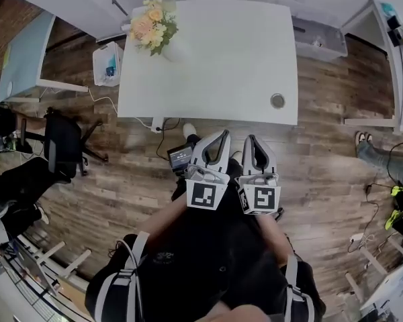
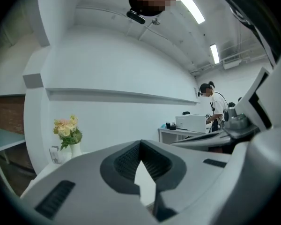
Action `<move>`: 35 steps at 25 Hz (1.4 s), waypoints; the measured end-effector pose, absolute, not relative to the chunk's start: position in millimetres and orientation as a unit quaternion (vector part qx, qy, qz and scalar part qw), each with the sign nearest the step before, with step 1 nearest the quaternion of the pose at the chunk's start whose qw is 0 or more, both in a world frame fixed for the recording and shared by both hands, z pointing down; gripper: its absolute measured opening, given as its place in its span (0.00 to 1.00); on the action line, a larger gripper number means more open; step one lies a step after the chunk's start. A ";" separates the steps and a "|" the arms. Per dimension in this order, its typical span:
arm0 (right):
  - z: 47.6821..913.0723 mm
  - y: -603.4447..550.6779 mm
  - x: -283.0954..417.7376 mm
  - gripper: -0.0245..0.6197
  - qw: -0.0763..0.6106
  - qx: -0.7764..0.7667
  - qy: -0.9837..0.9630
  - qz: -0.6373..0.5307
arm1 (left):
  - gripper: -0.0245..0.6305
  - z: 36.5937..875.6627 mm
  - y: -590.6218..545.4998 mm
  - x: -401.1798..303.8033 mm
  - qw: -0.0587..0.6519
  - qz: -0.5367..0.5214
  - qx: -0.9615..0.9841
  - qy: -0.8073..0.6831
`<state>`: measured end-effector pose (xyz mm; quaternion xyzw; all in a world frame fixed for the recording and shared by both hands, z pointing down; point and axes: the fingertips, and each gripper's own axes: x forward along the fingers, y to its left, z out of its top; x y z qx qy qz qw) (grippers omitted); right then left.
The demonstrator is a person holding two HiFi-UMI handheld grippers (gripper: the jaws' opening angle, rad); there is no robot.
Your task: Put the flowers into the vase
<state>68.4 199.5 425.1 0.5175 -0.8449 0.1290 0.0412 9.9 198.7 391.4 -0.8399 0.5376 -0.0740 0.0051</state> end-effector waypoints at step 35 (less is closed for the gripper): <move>399.5 274.0 24.2 0.06 0.041 0.506 -0.856 0.095 | 0.07 393.4 275.0 -17.4 -0.038 -0.057 -0.886 0.459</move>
